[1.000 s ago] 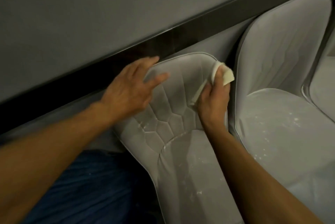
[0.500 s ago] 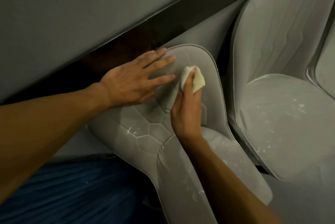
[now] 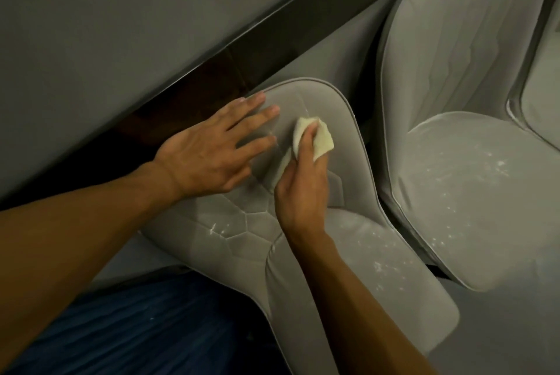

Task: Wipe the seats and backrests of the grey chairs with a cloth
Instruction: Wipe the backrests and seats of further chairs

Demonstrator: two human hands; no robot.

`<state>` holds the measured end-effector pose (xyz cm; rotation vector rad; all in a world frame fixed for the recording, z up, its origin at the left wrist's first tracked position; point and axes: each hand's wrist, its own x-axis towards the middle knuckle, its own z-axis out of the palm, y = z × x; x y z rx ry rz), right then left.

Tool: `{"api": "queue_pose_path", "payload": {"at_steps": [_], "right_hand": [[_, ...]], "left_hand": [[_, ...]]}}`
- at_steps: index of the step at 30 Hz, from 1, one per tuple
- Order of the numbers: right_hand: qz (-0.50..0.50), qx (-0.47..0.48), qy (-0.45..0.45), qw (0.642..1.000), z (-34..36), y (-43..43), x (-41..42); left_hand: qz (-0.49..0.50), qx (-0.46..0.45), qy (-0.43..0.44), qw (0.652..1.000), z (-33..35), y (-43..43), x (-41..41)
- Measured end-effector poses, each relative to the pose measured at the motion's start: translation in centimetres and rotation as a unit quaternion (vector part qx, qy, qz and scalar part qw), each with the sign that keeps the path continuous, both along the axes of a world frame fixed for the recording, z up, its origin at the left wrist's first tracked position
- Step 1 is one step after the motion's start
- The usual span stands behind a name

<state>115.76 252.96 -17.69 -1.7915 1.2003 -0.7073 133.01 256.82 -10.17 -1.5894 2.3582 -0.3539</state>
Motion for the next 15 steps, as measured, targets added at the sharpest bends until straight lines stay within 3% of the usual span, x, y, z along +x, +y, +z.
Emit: {"api": "queue_pose_path", "payload": {"at_steps": [3, 8, 11, 15], "right_hand": [[-0.012, -0.049, 0.018, 0.999, -0.8, -0.8, 0.6], [-0.006, 0.032, 0.082, 0.996, -3.9, 0.2, -0.4], [-0.034, 0.153, 0.075, 0.985, -5.4, 1.2, -0.5], [-0.058, 0.424, 0.047, 0.902, -7.5, 3.6, -0.4]], "left_hand": [[-0.004, -0.004, 0.001, 1.0, -0.1, 0.0, 0.0], [-0.015, 0.001, -0.008, 1.0, -0.5, 0.1, 0.5], [-0.013, -0.005, -0.001, 1.0, -0.7, 0.1, 0.5], [-0.017, -0.014, 0.002, 1.0, -0.7, 0.0, 0.5]]}}
